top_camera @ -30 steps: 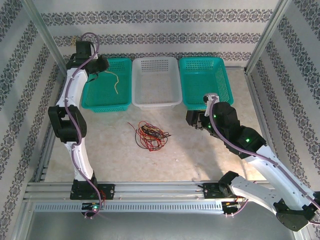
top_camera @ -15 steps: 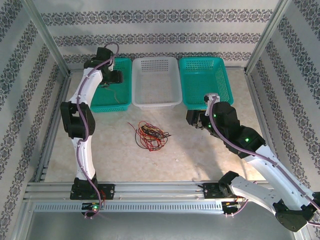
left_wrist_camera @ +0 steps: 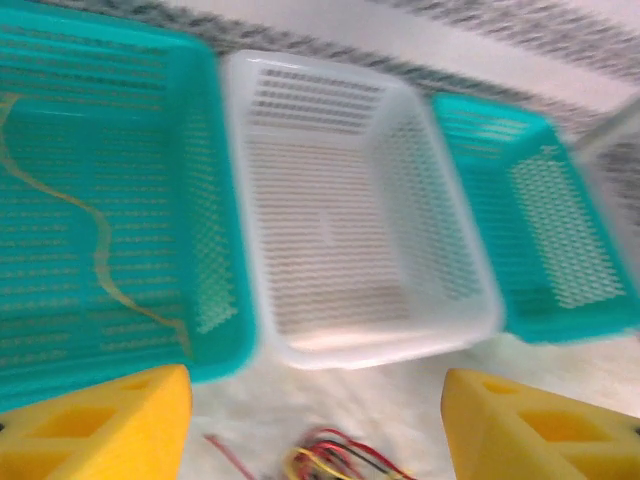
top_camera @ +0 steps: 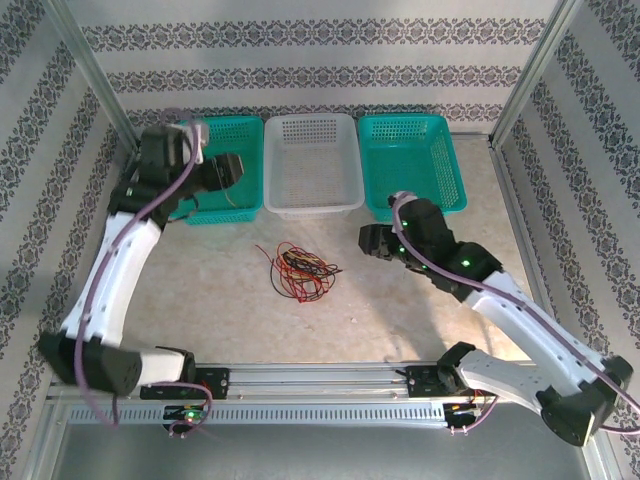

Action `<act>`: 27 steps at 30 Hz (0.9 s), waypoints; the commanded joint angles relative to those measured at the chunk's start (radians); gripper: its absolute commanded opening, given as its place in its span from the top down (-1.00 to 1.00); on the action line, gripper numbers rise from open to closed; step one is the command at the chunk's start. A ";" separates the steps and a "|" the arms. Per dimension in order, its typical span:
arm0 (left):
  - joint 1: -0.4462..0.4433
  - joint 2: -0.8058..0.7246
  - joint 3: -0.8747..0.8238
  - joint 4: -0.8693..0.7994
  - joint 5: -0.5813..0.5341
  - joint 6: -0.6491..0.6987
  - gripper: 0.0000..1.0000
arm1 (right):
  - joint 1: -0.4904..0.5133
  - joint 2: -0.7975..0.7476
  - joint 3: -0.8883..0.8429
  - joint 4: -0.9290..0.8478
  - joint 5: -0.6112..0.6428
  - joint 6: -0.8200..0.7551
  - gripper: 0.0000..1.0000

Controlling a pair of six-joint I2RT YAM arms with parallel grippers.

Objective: Untangle the cables

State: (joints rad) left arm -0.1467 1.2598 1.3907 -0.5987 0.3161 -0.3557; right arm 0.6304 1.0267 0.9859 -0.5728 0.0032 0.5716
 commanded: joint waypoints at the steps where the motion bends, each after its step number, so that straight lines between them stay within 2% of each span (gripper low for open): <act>1: -0.083 -0.049 -0.170 0.192 0.114 -0.133 -0.30 | 0.016 0.086 -0.044 0.010 -0.104 0.024 -0.07; 8: -0.232 -0.081 -0.387 0.080 0.029 -0.166 -0.09 | 0.135 0.302 0.016 0.013 -0.095 -0.004 -0.05; 12: -0.250 -0.110 -0.484 0.144 0.023 -0.212 -0.06 | 0.174 0.403 0.066 0.029 -0.086 0.002 -0.04; 19: -0.258 -0.040 -0.507 0.169 -0.020 -0.201 -0.13 | 0.200 0.535 0.179 -0.012 -0.017 -0.003 -0.05; 21: -0.258 -0.003 -0.501 0.175 -0.022 -0.202 -0.08 | 0.200 0.558 0.194 -0.020 -0.002 -0.004 0.08; 23: -0.260 0.020 -0.502 0.200 -0.015 -0.217 -0.03 | 0.199 0.581 0.212 -0.049 0.019 -0.007 0.41; 25: -0.261 0.032 -0.509 0.232 -0.005 -0.230 -0.03 | 0.201 0.584 0.215 -0.065 0.030 -0.009 0.55; 27: -0.266 0.046 -0.509 0.244 -0.003 -0.232 -0.03 | 0.201 0.572 0.198 -0.067 0.035 -0.010 0.79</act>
State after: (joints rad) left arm -0.3939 1.3006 0.8852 -0.4221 0.3168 -0.5659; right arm 0.8227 1.6028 1.1740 -0.5991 -0.0059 0.5671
